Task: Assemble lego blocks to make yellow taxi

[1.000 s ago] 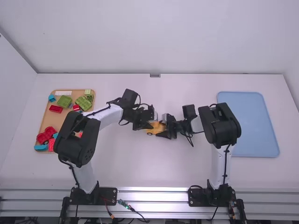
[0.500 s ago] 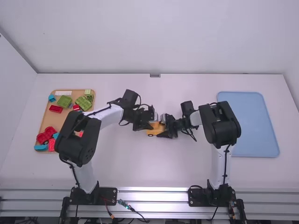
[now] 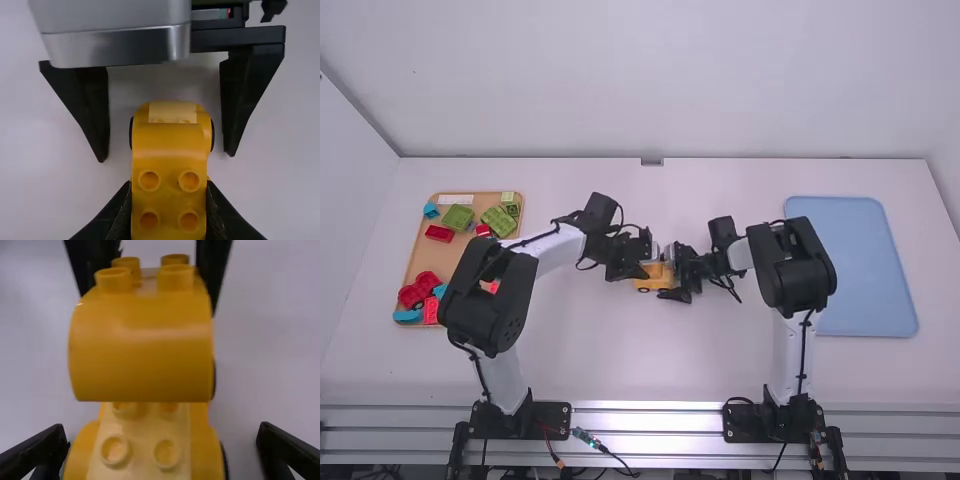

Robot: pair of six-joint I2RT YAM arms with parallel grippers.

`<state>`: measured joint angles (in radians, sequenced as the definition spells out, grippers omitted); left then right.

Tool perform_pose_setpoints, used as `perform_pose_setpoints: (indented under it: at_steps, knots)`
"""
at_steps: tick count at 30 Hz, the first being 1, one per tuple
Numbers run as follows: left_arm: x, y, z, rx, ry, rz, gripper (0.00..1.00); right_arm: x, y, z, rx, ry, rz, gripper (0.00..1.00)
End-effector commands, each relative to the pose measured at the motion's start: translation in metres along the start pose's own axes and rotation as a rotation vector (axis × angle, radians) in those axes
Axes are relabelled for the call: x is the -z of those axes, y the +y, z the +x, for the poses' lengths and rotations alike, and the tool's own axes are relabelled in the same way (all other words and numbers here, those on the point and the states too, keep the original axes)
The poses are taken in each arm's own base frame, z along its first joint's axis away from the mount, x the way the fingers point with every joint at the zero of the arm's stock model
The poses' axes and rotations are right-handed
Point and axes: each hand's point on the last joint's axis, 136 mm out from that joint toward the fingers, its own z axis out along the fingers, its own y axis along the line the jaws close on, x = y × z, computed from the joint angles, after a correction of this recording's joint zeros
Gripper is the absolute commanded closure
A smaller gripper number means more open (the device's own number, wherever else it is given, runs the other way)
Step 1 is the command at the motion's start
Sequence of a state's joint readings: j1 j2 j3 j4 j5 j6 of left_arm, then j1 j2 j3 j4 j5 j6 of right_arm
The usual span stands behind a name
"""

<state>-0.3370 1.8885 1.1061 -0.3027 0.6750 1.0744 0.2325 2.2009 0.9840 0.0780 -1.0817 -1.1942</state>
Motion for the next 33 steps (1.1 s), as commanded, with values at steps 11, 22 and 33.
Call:
perform_pose_setpoints:
  at_steps: [11,22,33]
  knots:
    - [-0.001,0.001,-0.002,-0.013,-0.013,0.009,0.98,0.0,0.004,0.023,-0.147,0.013,0.102,0.0]
    - [-0.003,-0.001,-0.005,-0.02,-0.013,0.015,0.98,0.0,0.006,0.023,-0.155,-0.006,0.13,0.34]
    - [-0.012,0.0,-0.002,0.026,-0.014,0.019,0.98,0.0,0.004,0.022,-0.169,-0.001,0.128,0.6]
